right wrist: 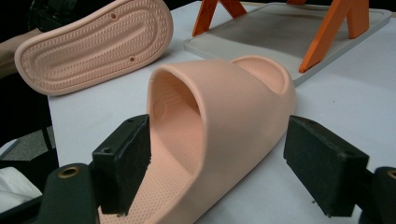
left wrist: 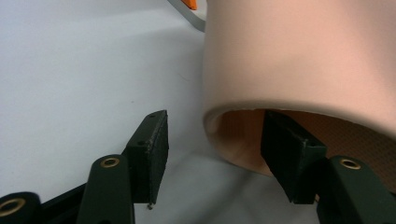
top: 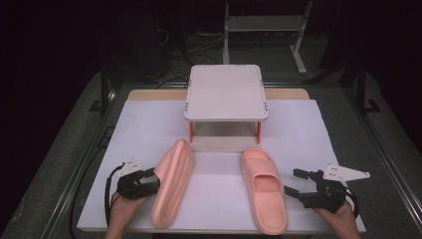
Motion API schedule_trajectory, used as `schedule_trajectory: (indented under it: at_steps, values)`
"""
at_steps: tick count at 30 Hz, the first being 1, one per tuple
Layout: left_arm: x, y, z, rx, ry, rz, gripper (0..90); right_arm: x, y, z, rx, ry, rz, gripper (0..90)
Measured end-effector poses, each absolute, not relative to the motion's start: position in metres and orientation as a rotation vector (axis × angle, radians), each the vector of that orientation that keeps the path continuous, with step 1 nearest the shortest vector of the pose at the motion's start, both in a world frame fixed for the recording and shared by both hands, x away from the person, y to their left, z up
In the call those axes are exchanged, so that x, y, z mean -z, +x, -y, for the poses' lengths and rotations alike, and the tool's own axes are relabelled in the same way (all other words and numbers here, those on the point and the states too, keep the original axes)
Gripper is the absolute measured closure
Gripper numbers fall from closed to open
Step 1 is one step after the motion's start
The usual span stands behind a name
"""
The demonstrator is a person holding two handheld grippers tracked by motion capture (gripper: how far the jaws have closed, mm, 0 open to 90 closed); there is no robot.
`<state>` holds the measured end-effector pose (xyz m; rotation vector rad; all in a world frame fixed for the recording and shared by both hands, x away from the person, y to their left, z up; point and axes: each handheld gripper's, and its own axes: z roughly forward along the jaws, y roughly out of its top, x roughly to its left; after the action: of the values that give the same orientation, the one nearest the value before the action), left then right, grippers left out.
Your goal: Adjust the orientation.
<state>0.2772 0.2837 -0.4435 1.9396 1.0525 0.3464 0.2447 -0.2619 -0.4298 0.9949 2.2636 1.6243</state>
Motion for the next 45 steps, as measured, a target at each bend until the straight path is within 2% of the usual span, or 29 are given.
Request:
schedule_trajectory:
  at_steps: [45]
  values:
    - [0.434, 0.272, -0.271, -0.35, 1.874, -0.984, 41.2, 0.433, 0.249, 0.241, -1.566, 0.942, -2.352, 22.6]
